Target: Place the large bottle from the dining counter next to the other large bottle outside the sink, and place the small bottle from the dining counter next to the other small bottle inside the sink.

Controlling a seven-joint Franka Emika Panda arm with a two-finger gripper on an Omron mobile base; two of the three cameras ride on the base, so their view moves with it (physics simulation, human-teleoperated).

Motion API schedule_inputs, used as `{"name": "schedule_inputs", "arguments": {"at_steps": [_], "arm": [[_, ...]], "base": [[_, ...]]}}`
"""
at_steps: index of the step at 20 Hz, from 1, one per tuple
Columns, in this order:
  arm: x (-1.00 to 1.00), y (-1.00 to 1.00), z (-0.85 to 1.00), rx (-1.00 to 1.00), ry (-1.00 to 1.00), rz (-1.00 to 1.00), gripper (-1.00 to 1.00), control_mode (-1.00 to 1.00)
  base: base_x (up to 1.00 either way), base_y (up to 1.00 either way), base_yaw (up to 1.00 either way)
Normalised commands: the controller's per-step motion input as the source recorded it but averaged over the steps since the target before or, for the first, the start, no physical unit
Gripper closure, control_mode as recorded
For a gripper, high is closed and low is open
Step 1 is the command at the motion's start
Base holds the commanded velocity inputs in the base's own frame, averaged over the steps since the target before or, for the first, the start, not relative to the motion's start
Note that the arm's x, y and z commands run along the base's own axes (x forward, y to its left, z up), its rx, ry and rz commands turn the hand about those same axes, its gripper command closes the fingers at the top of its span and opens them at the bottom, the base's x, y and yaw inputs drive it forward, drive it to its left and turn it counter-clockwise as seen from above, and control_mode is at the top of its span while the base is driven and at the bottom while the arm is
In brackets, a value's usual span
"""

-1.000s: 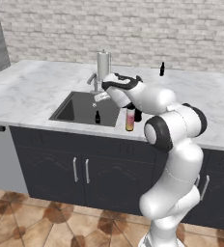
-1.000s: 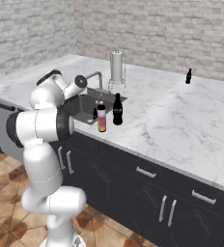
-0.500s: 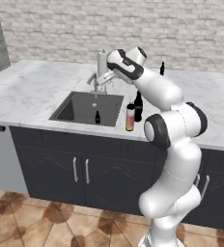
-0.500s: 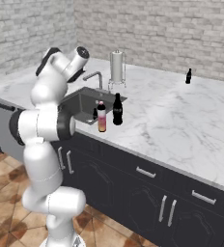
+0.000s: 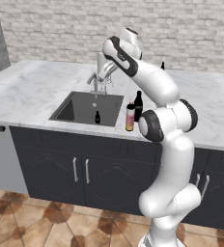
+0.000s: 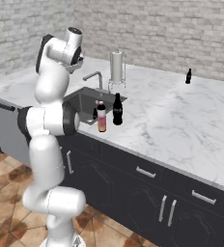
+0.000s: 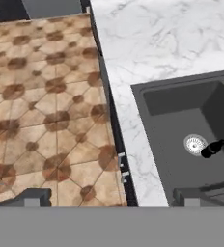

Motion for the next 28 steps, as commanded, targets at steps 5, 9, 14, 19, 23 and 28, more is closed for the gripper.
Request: {"name": "schedule_inputs", "arguments": {"at_steps": [5,9,14,19,23,28], "arm": [[-0.71,0.00,-0.24,-0.48,0.00,0.00,-1.00,-1.00],[-0.80,0.00,-0.91,-0.38,-0.02,0.00,-1.00,-1.00],[-0.88,-0.05,-1.00,-0.32,-0.05,0.00,-1.00,-1.00],[-0.87,-0.27,-0.15,-0.12,-0.18,0.00,-1.00,-1.00],[-0.72,-0.36,0.05,-0.02,-0.18,-0.02,-1.00,-1.00],[-0.41,-0.46,0.01,0.04,-0.11,-0.12,-1.00,-1.00]], "base": [[0.00,0.00,0.00],[0.00,0.00,0.00],[0.00,0.00,0.00],[0.00,0.00,0.00],[0.00,0.00,0.00],[0.00,0.00,0.00]]}}
